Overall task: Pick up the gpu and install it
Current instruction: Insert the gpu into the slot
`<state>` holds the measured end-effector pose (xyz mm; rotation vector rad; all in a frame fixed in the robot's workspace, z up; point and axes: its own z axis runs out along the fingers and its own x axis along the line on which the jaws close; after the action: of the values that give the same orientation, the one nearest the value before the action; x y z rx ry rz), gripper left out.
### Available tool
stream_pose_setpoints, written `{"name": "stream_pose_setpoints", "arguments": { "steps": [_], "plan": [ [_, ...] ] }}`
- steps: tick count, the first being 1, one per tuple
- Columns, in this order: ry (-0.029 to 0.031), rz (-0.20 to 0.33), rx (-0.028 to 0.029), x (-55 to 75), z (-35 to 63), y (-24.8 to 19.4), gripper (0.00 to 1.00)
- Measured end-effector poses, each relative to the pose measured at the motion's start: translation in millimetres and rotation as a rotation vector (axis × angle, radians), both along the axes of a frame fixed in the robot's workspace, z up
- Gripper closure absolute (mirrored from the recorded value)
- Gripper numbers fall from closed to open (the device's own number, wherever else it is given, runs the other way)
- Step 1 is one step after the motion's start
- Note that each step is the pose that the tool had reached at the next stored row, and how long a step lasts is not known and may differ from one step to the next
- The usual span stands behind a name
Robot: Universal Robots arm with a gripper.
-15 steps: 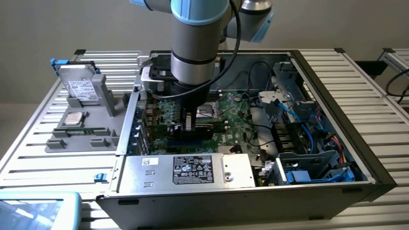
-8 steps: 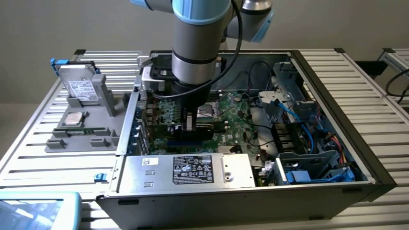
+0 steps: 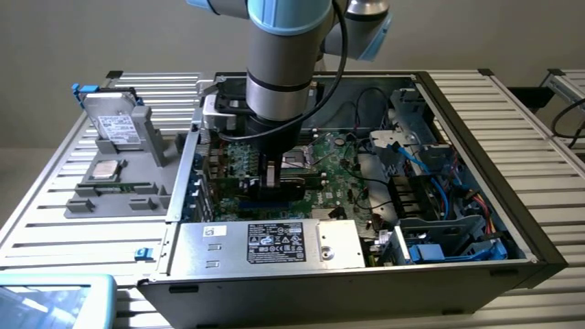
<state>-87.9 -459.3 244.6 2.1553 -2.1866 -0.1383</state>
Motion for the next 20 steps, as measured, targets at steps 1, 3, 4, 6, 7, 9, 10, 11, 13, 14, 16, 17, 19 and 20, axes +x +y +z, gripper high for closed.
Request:
{"name": "stream_pose_setpoints", "arguments": {
  "steps": [1, 3, 4, 6, 7, 9, 10, 11, 13, 14, 16, 17, 19, 20],
  "plan": [
    [0.0009, 0.0, 0.0002, 0.0, 0.1, 0.0, 0.72],
    [0.0013, 0.0, -0.0004, 0.0, 0.1, 0.0, 0.72],
    [0.0013, 0.0, -0.0013, 0.0, 0.1, 0.0, 0.72],
    [0.001, 0.0, -0.0035, 0.0, 0.1, 0.0, 0.72],
    [0.0009, 0.0, -0.0046, 0.0, 0.1, 0.0, 0.72],
    [0.0009, 0.0, -0.0051, -0.1, 0.1, 0.0, 0.72],
    [0.0009, 0.0, -0.0052, -0.1, 0.2, -0.1, 0.72],
    [0.0008, 0.0, -0.0051, 0.0, 0.1, -0.1, 0.72],
    [0.0014, 0.0, -0.005, 0.1, 0.2, -0.8, 0.72],
    [0.0022, 0.0, -0.0053, 0.2, 0.2, -0.8, 0.72],
    [0.003, 0.0, -0.0065, 0.2, 0.2, -0.9, 0.72],
    [0.0033, 0.0, -0.0065, 0.2, 0.2, -0.9, 0.72],
    [0.0034, -0.001, -0.0066, 0.2, 0.2, -0.9, 0.72],
    [0.0034, -0.001, -0.0068, 0.2, 0.2, -0.9, 0.72]
  ]
}}
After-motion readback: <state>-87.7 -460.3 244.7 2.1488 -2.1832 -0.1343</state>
